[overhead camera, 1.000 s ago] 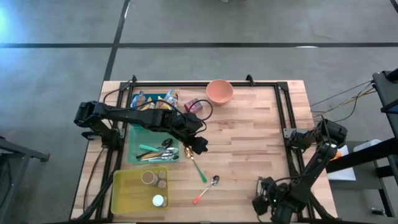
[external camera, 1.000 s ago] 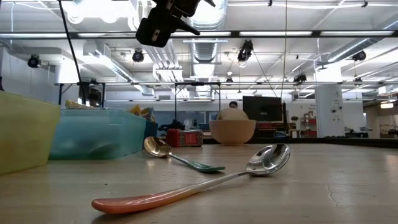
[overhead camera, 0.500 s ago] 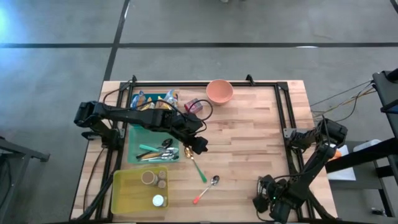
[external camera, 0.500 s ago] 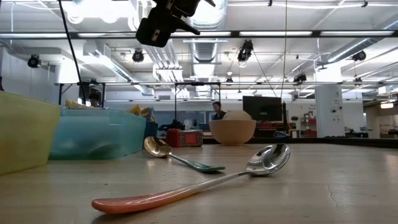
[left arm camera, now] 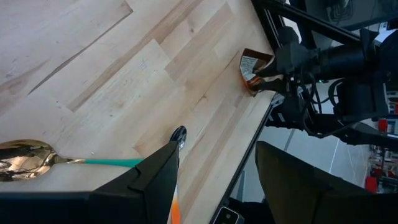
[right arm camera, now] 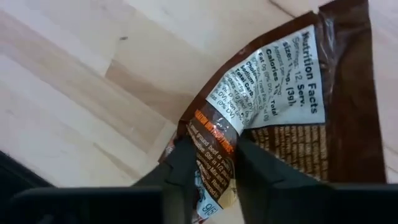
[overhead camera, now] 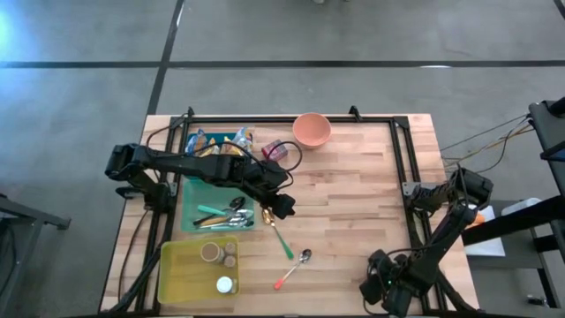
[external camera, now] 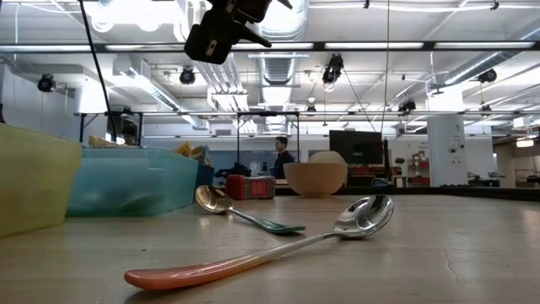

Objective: Pick & Place Food Item
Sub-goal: Put the orange spice pack into the yellow bin

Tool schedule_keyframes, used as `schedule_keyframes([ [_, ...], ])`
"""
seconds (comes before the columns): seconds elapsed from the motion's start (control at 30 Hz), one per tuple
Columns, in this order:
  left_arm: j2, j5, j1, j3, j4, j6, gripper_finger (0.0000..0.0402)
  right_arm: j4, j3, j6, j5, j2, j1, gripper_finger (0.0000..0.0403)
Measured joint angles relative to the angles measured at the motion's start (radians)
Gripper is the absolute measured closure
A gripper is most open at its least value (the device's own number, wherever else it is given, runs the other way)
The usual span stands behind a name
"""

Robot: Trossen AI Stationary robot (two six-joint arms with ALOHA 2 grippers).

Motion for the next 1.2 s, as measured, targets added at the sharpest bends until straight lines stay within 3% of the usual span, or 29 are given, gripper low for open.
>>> schedule_keyframes([
  [0.13,0.000,0.000,0.000,0.000,0.000,0.000,0.0183,-0.002,0.026,-0.061,0.008,0.005,0.002,0.0344],
  [0.33,0.000,0.006,0.000,0.000,0.040,0.015,0.0183,0.000,0.122,-0.349,0.161,0.000,0.001,0.0353],
  [0.6,0.000,0.000,0.005,-0.001,0.235,0.415,0.0183,-0.252,0.256,-0.731,0.260,-0.057,-0.040,0.0356],
  [0.67,0.000,-0.011,0.016,-0.001,0.254,0.325,0.0183,-0.309,0.285,-0.791,0.295,-0.087,-0.062,0.0357],
  [0.8,0.000,-0.068,0.026,-0.002,0.250,-0.036,0.0183,-0.391,0.347,-0.875,0.424,-0.129,-0.106,0.0357],
  [0.97,0.012,-0.103,-0.007,-0.002,0.385,-0.076,0.0183,-0.383,0.423,-1.049,0.501,-0.158,-0.188,0.0357],
  [1.2,0.018,-0.136,-0.039,-0.002,0.432,-0.069,0.0183,-0.389,0.467,-1.055,0.500,-0.154,-0.326,0.0358],
])
